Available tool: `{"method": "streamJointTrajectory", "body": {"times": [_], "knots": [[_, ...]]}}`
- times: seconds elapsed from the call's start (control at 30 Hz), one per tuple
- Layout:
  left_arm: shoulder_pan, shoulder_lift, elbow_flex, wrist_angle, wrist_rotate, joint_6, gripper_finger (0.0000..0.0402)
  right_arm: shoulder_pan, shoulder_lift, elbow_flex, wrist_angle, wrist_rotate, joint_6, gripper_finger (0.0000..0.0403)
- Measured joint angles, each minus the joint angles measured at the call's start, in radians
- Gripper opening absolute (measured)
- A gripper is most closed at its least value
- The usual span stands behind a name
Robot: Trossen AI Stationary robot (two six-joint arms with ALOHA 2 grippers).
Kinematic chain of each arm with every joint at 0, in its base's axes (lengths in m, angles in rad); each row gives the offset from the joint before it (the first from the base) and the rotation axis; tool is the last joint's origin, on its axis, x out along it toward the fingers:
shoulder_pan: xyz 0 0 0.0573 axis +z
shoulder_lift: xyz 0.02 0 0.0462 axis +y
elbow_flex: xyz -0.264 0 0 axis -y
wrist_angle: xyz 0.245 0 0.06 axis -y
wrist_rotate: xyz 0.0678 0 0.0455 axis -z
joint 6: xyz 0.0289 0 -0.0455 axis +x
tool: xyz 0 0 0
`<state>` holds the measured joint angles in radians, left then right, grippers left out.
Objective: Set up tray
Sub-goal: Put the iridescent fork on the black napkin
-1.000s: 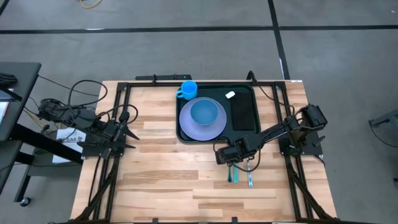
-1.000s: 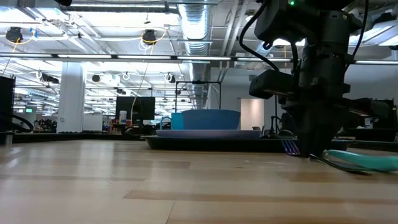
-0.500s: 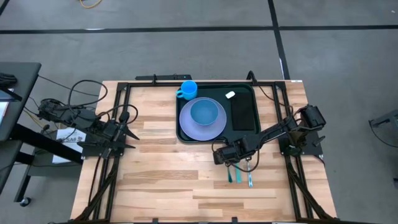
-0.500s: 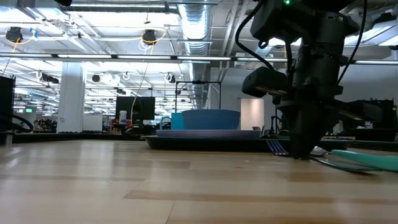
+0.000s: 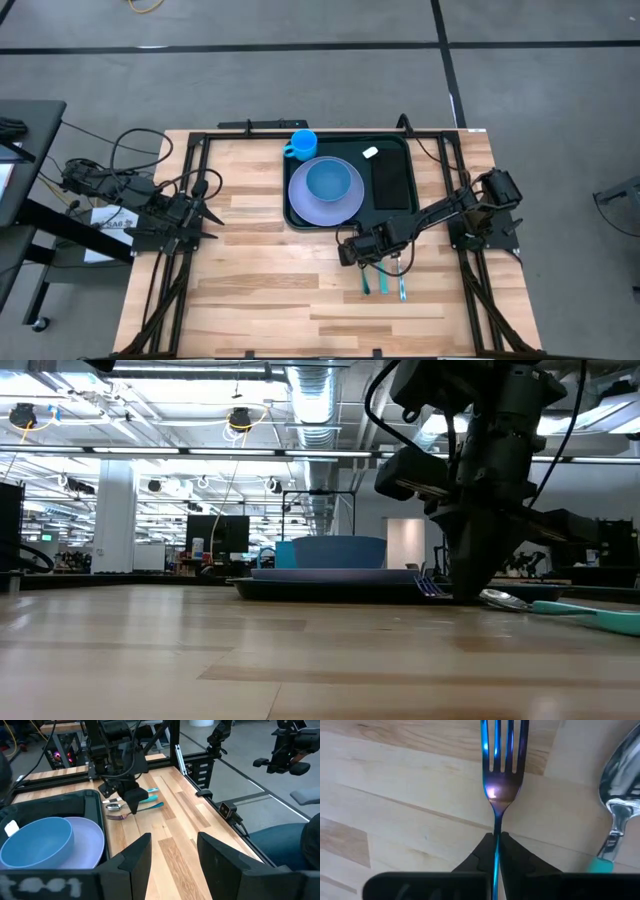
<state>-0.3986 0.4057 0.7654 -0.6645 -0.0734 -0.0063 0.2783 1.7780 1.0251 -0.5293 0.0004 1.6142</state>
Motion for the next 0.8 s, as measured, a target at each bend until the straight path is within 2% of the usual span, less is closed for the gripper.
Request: {"method": "streamJointTrajectory", "body": {"times": [0.3, 0.67, 0.8], "knots": [[0.0, 0.0, 0.0, 0.0, 0.0, -0.001, 0.0148, -0.018, -0.003, 0.051, -0.134, -0.049, -0.041, 0.0007], [0.0, 0.0, 0.0, 0.0, 0.0, -0.001, 0.0148, -0.09, -0.005, 0.147, -0.361, -0.052, -0.173, 0.0003], [0.0, 0.0, 0.0, -0.003, 0.0, -0.008, 0.0148, -0.123, -0.025, 0.154, -0.378, -0.053, -0.201, 0.0002]]}}
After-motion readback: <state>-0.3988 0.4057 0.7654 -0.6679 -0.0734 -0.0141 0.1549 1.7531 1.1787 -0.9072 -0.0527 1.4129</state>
